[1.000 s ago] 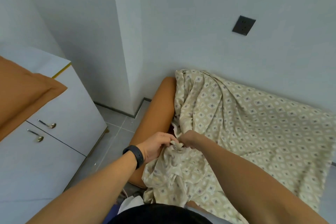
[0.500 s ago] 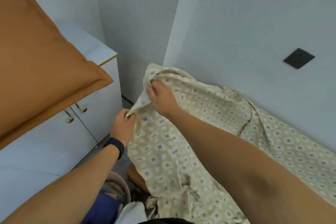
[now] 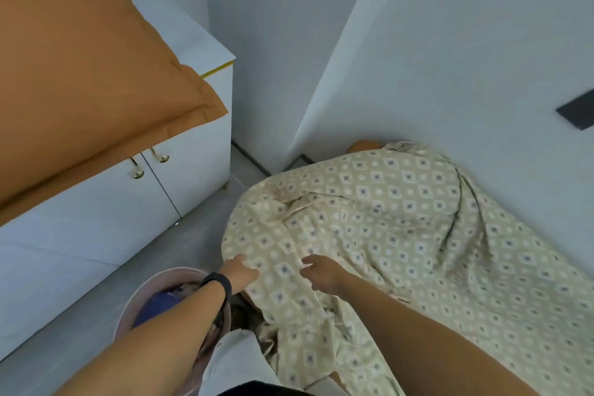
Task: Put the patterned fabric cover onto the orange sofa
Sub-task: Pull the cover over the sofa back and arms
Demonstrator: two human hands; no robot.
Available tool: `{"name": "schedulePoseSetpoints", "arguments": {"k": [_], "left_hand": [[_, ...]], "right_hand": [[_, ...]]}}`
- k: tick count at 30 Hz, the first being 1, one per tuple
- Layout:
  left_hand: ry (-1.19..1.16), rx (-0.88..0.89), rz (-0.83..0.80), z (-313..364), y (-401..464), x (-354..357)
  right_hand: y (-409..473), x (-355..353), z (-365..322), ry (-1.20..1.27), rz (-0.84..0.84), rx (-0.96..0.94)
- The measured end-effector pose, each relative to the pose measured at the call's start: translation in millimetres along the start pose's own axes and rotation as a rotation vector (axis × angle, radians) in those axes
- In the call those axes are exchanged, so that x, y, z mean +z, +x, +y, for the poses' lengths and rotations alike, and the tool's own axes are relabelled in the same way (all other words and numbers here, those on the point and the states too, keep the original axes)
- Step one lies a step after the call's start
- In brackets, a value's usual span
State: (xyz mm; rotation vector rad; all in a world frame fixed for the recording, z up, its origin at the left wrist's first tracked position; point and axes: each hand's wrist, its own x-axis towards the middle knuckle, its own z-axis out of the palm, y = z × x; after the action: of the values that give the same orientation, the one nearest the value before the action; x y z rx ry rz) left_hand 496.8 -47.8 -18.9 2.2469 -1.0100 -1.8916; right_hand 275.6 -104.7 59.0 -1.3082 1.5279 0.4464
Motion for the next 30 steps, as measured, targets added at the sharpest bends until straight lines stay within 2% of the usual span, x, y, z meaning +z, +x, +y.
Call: {"name": "schedulePoseSetpoints", "arguments": {"k": [2, 6, 11, 16, 20, 22, 24, 25, 27, 30], "left_hand": [[0.0, -0.015, -0.058, -2, 7, 19], [0.016, -0.051, -0.052, -11, 25, 41], [0.001, -0.068, 0.053, -33, 54, 55], [-0.276, -0.177, 0.269, -70, 100, 68], [-0.639, -0.34, 0.291, -73, 123, 79], [-0.759, -0.327, 0.3, -73, 127, 81], [-0.733, -0.238, 0.332, -64, 124, 79], [-0.638, -0.194, 0.32, -59, 122, 76], [-0.425, -0.113, 0.26, -41, 116, 68], [-0.233, 0.014, 0.132, -15, 110, 61]], "right_hand": [[3, 3, 1, 0.047, 0.006, -0.003], [21, 12, -6, 0.08, 0.01, -0.081], [55, 44, -1, 0.047, 0.001, -0.1], [90, 95, 39, 0.093, -0.058, -0.011], [96, 120, 60, 0.092, -0.113, 0.055], [91, 121, 63, 0.077, -0.121, 0.071], [87, 119, 63, 0.077, -0.117, 0.081], [85, 118, 60, 0.063, -0.11, 0.083], [84, 114, 52, 0.025, -0.104, 0.08], [88, 105, 34, 0.029, -0.061, 0.075]]}}
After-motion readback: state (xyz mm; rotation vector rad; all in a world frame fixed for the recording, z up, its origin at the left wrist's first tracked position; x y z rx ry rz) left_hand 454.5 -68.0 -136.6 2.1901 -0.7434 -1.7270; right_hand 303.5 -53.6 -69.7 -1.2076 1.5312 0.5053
